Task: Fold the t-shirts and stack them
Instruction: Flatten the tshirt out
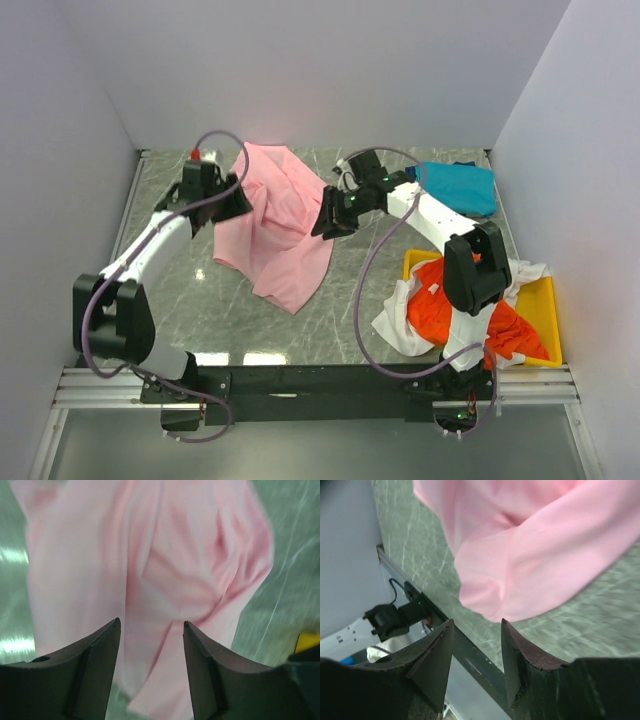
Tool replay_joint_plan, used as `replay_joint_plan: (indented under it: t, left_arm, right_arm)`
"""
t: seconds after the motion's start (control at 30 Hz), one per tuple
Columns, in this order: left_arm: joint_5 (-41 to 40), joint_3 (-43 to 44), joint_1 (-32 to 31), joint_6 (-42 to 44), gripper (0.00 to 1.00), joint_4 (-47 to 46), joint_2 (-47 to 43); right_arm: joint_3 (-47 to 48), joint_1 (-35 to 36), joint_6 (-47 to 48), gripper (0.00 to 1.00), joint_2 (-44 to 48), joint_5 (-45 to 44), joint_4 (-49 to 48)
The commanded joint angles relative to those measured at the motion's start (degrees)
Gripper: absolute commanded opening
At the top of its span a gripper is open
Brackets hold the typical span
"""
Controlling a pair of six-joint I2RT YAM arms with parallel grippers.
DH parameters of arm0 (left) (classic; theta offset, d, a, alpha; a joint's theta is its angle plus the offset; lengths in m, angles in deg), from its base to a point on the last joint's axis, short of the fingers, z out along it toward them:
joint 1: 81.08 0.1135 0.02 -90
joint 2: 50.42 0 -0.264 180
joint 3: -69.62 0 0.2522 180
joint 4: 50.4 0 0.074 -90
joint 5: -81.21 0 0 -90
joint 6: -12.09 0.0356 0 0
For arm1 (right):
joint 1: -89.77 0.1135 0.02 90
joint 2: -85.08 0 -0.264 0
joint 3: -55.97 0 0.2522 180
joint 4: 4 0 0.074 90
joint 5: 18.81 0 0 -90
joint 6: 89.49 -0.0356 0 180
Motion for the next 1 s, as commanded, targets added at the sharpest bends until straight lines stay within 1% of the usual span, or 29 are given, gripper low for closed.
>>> replay_joint_plan:
  t: [0.0,0.03,0.13,0.23,0.3,0.4,0.57,0.77,0.97]
  left_arm:
    - [3.7,-10.3,-0.9,-3.5,0.58,4.8,-3.6]
    - [4.8,-14.4,-0.9,-4.2,0.57,4.6,-5.7]
    - [10.7,-19.9,-1.1,-5.9,0.54,3.4,-9.9]
    - [13.8,-22.4,-1.9,-7.5,0.54,3.4,-13.1]
    - [14.3,-23.4,-2.4,-8.3,0.53,4.1,-13.5]
    - [15.4,-25.9,-2.6,-9.6,0.48,3.9,-13.3]
    - [15.5,-28.3,-2.7,-10.0,0.45,5.1,-11.6]
    - [15.3,-28.7,-2.7,-10.0,0.44,5.5,-10.2]
    - [15.9,-29.2,-2.7,-10.0,0.43,4.5,-6.6]
  right_arm:
    - [1.1,-2.0,2.3,0.50,0.8,-0.1,0.3]
    - [1.5,-2.4,2.5,0.50,0.3,0.0,0.9]
    - [3.5,-3.8,2.7,0.50,-1.3,0.3,1.4]
    - [4.5,-4.5,2.1,0.50,-2.7,1.2,1.1]
    - [4.6,-5.0,1.3,0.50,-3.5,2.1,0.6]
    - [4.7,-5.2,-0.3,0.49,-4.5,3.2,-0.7]
    - [5.0,-5.3,-0.5,0.49,-4.6,3.4,-0.9]
    - [3.5,-5.8,-0.5,0.49,-3.6,3.0,-1.0]
    - [1.5,-5.9,-1.5,0.49,-2.5,3.0,-2.3]
